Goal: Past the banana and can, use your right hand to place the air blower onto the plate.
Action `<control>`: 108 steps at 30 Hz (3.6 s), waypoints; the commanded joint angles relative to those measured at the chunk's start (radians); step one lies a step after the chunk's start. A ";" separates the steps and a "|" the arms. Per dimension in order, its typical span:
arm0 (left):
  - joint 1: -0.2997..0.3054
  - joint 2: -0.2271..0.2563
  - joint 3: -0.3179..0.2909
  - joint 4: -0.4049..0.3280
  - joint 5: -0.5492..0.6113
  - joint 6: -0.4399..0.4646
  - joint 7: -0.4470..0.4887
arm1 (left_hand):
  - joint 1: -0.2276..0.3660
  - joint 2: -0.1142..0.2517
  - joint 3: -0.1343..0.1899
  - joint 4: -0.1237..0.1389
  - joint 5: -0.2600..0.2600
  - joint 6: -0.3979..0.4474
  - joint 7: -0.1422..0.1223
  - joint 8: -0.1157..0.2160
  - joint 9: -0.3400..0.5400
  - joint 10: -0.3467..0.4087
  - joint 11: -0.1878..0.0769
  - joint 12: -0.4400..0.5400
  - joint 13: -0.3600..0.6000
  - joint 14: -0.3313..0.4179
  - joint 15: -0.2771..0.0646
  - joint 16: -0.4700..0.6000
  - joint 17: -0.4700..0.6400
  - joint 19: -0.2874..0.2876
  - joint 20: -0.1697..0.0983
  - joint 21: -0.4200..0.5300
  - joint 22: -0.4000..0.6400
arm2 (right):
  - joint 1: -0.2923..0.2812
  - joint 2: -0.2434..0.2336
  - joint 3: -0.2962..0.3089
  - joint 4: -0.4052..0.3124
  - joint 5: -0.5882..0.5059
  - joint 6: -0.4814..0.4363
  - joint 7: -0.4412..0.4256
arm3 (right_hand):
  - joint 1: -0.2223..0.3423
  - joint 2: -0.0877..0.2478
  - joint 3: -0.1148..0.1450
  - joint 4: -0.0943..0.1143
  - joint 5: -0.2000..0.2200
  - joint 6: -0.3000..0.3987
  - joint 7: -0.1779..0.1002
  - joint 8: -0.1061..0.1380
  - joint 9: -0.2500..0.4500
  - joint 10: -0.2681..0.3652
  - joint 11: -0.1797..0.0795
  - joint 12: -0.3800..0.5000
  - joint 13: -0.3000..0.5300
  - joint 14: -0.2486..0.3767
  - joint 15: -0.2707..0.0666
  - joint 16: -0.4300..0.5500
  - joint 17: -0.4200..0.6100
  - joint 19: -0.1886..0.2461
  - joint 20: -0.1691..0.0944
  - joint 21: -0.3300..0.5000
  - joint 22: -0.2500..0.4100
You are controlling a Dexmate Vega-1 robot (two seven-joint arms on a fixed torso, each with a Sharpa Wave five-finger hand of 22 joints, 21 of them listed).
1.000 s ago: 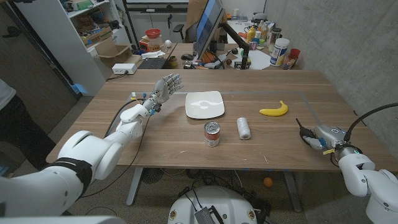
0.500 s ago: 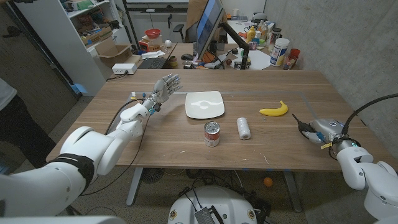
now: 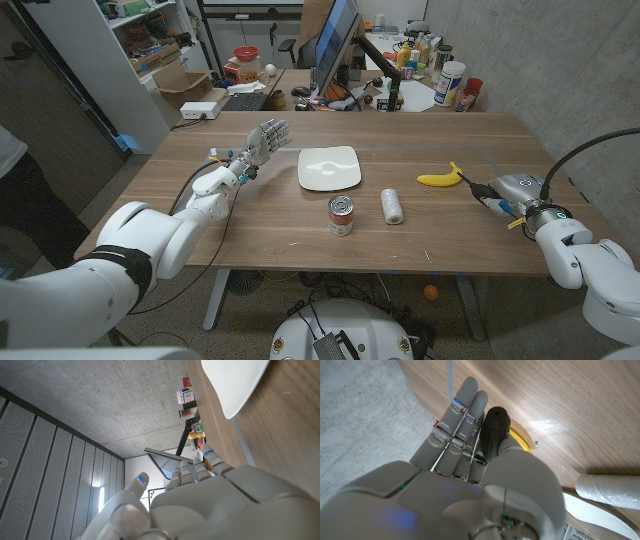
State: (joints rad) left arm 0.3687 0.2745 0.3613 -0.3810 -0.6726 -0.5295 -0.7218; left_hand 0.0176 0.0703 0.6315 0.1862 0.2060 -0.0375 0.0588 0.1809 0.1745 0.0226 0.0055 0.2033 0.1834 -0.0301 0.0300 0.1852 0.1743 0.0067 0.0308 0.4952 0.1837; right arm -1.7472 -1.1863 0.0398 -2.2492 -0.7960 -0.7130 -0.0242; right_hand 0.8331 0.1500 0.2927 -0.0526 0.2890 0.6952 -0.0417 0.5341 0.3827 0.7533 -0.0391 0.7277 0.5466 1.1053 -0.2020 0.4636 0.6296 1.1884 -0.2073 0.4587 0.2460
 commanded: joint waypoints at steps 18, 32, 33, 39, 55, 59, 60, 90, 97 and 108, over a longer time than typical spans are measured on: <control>0.111 0.061 0.004 -0.212 -0.036 0.003 0.014 | -0.009 0.097 -0.007 -0.001 0.008 0.004 -0.002 0.002 0.002 0.007 0.001 -0.001 0.002 0.007 0.002 0.003 0.006 0.010 0.003 -0.003 0.006 | 0.206 -0.037 -0.127 -0.033 -0.137 0.135 0.050 | 0.014 -0.005 -0.007 -0.005 0.006 0.030 -0.022 0.001 -0.003 0.007 0.004 -0.002 0.000 0.012 -0.018 -0.019 0.019 -0.016 0.008 0.008 -0.013; 0.212 0.116 -0.021 -0.366 -0.052 -0.030 0.119 | -0.010 0.099 -0.009 0.000 0.009 0.002 -0.001 0.002 0.002 0.000 0.003 -0.004 0.002 0.002 0.003 0.001 0.006 0.004 0.009 -0.007 0.006 | 0.435 0.010 -0.297 -0.001 -0.155 0.232 0.069 | 0.019 -0.002 -0.010 -0.004 0.007 0.036 -0.023 0.004 -0.006 0.008 0.004 0.000 0.001 0.020 -0.018 -0.029 0.030 -0.018 0.009 0.013 -0.021; 0.227 0.120 -0.024 -0.389 -0.049 -0.044 0.144 | -0.009 0.099 -0.009 0.000 0.009 0.003 -0.001 0.002 0.002 -0.003 0.002 -0.005 0.002 0.002 0.002 0.001 0.006 0.003 0.009 -0.008 0.006 | 0.448 0.015 -0.307 0.002 -0.155 0.238 0.069 | 0.019 -0.002 -0.011 -0.004 0.007 0.036 -0.023 0.004 -0.006 0.009 0.004 0.000 0.001 0.021 -0.017 -0.030 0.031 -0.017 0.009 0.014 -0.022; 0.292 0.157 -0.048 -0.524 -0.048 -0.058 0.258 | -0.007 0.102 -0.007 -0.002 0.009 0.014 -0.005 0.006 0.002 -0.010 0.002 -0.007 0.002 -0.006 0.003 -0.002 0.006 -0.004 0.011 -0.011 0.006 | 0.524 0.045 -0.361 0.025 -0.156 0.281 0.070 | 0.019 -0.001 -0.012 -0.003 0.007 0.040 -0.022 0.006 -0.007 0.012 0.003 0.001 0.000 0.025 -0.017 -0.032 0.034 -0.017 0.010 0.016 -0.024; 0.344 0.217 -0.106 -0.687 0.013 -0.108 0.524 | -0.004 0.103 -0.005 -0.004 0.010 0.020 -0.010 0.006 0.002 -0.011 0.000 -0.006 0.002 -0.008 0.004 -0.002 0.005 -0.007 0.015 -0.014 0.006 | 0.653 0.104 -0.446 0.078 -0.143 0.370 0.071 | 0.020 0.001 -0.017 0.000 0.007 0.046 -0.019 0.010 -0.008 0.019 0.002 0.004 0.001 0.035 -0.016 -0.041 0.046 -0.016 0.012 0.022 -0.030; 0.348 0.220 -0.119 -0.694 0.054 -0.135 0.611 | -0.004 0.104 -0.005 -0.004 0.010 0.021 -0.013 0.006 0.002 -0.012 0.000 -0.006 0.002 -0.009 0.003 -0.002 0.005 -0.007 0.015 -0.015 0.006 | 0.695 0.128 -0.473 0.101 -0.145 0.395 0.076 | 0.021 0.002 -0.018 0.001 0.007 0.050 -0.017 0.012 -0.009 0.021 0.003 0.004 -0.001 0.037 -0.016 -0.044 0.049 -0.017 0.012 0.024 -0.032; 0.349 0.218 -0.123 -0.692 0.062 -0.142 0.632 | -0.004 0.104 -0.004 -0.004 0.010 0.021 -0.013 0.006 0.002 -0.012 -0.001 -0.006 0.002 -0.009 0.003 -0.002 0.005 -0.007 0.015 -0.015 0.006 | 0.707 0.136 -0.482 0.107 -0.149 0.401 0.078 | 0.021 0.002 -0.018 0.001 0.007 0.049 -0.017 0.012 -0.009 0.022 -0.001 0.005 0.000 0.038 -0.016 -0.045 0.050 -0.016 0.013 0.025 -0.032; 0.418 0.284 -0.190 -0.740 0.106 -0.081 0.874 | 0.000 0.103 0.001 -0.005 0.010 0.033 -0.026 0.005 0.002 -0.020 0.014 -0.007 0.001 0.004 0.037 0.004 0.005 -0.009 0.062 -0.022 0.006 | 0.998 0.340 -0.668 0.261 -0.203 0.585 0.080 | 0.025 0.007 -0.022 0.007 0.007 0.062 -0.016 0.020 -0.011 0.030 0.000 0.011 0.005 0.050 -0.014 -0.060 0.069 -0.017 0.017 0.036 -0.039; 0.436 0.298 -0.206 -0.749 0.083 -0.024 0.900 | -0.001 0.101 0.000 -0.005 0.010 0.035 -0.033 0.005 0.002 -0.021 0.027 -0.007 0.001 0.008 0.041 0.005 0.005 -0.009 0.071 -0.023 0.006 | 1.034 0.365 -0.692 0.273 -0.216 0.615 0.084 | 0.027 0.010 -0.022 0.007 0.007 0.070 -0.016 0.024 -0.011 0.035 -0.001 0.012 0.004 0.053 -0.015 -0.064 0.074 -0.018 0.017 0.039 -0.040; 0.404 0.293 -0.201 -0.656 0.042 -0.012 0.833 | -0.003 0.098 -0.002 -0.004 0.009 0.034 -0.025 0.004 0.002 -0.024 0.035 -0.007 0.001 0.006 0.043 0.004 0.006 -0.007 0.064 -0.023 0.007 | 1.117 0.435 -0.755 0.351 -0.233 0.663 0.106 | 0.030 0.011 -0.022 0.009 0.006 0.072 -0.014 0.026 -0.012 0.039 -0.002 0.014 0.006 0.057 -0.014 -0.069 0.081 -0.019 0.018 0.043 -0.041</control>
State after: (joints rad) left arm 0.7899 0.5661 0.1618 -1.0982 -0.5993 -0.5645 0.1476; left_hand 0.0151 0.0728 0.6260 0.1832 0.2109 -0.0055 0.0300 0.1808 0.1745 -0.0024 0.0305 0.1954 0.1815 -0.0254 0.0611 0.1852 0.1792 -0.0025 0.0898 0.4731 0.1887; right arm -0.7089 -0.8158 -0.6573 -1.9653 -1.0127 -0.0983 0.0632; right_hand 0.8512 0.1608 0.2686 -0.0479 0.2923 0.7363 -0.0396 0.5554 0.3686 0.7827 -0.0392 0.7359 0.5494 1.1506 -0.2181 0.3986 0.7068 1.1654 -0.1946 0.4957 0.2044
